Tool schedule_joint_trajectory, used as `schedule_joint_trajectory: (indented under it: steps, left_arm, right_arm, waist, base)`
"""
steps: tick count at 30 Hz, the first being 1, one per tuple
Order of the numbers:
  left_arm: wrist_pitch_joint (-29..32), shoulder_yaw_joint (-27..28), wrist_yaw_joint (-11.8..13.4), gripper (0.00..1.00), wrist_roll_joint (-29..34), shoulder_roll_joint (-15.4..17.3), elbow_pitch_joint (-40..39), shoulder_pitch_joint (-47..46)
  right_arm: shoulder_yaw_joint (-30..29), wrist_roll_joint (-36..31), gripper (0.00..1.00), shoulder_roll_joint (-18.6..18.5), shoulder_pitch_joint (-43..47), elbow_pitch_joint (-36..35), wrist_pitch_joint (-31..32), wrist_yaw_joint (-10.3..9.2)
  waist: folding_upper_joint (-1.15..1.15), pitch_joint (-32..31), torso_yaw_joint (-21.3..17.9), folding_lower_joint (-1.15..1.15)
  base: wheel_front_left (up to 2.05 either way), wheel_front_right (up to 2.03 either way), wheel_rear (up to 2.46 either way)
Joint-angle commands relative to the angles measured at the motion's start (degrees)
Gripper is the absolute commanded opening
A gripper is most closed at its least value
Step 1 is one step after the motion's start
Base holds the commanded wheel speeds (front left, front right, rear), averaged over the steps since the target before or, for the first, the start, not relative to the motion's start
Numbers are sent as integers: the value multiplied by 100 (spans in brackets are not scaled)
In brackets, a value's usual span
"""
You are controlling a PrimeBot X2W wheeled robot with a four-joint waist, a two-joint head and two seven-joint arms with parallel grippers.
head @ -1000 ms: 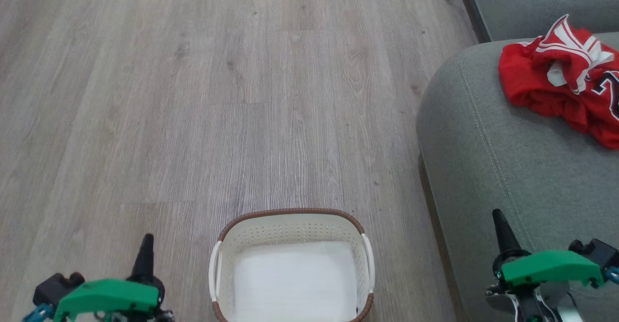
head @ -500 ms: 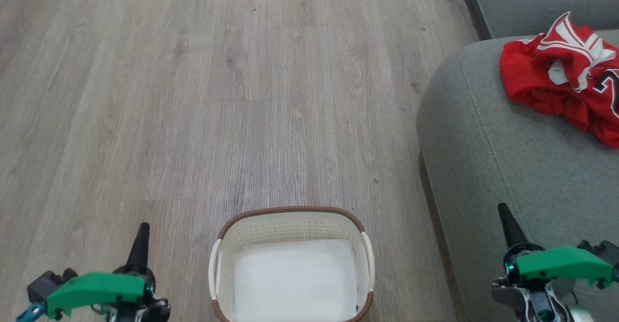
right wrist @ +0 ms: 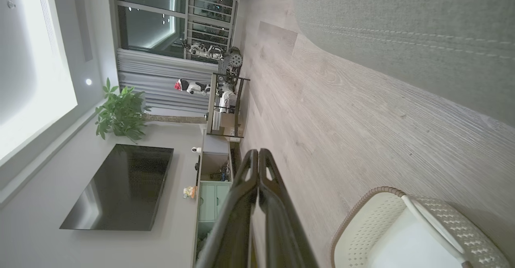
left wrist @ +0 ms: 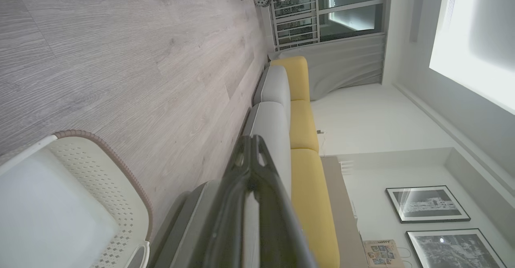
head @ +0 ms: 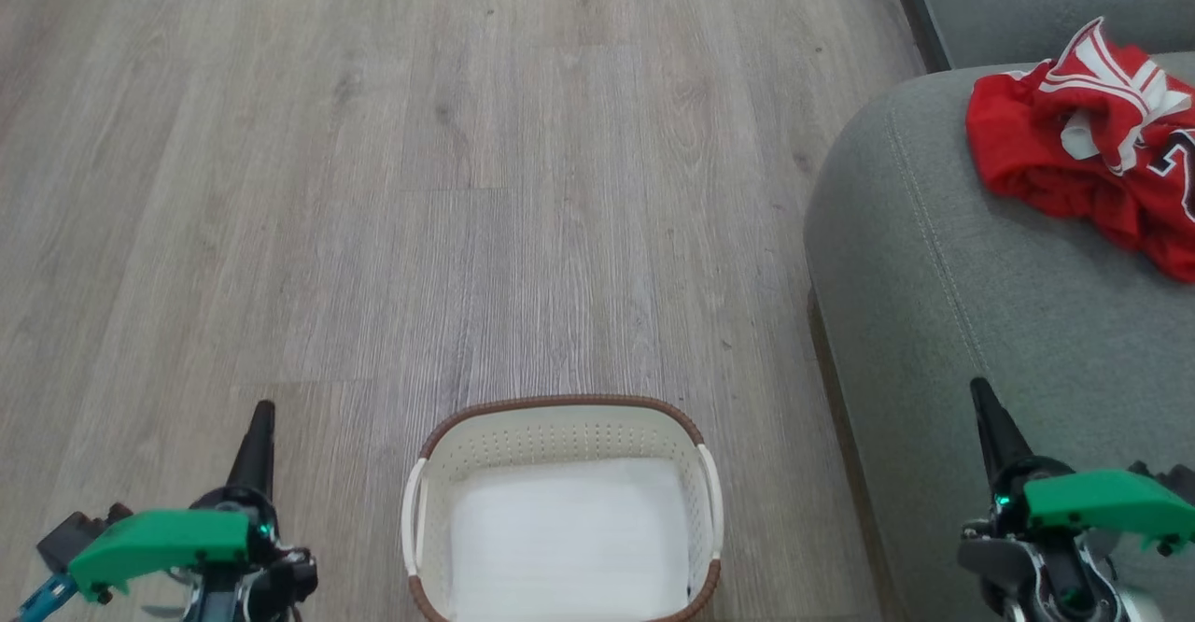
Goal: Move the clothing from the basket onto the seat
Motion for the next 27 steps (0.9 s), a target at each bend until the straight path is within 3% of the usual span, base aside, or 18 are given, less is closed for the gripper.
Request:
schedule_joint_trajectory:
  steps: [1,15,27]
  left_arm:
    - [68,208,-74,0,-146,16,-201,-338]
    - [299,420,-261,0,-936,-40,-210,-514]
    - [300,421,-261,0,-938,-40,-211,-514]
  right_arm:
    - [65,165,0,-8,-347,-273,63,-1]
    - [-55,1036,0,-4,-381,-438,297,-1]
    - [-55,1038,0,-4,-381,-438,298,-1]
  waist:
    - [0,4,0,0]
    - [0,46,-1,0]
    - [0,46,-1,0]
  base:
    - [0,0,0]
    - [0,0,0]
    - [0,0,0]
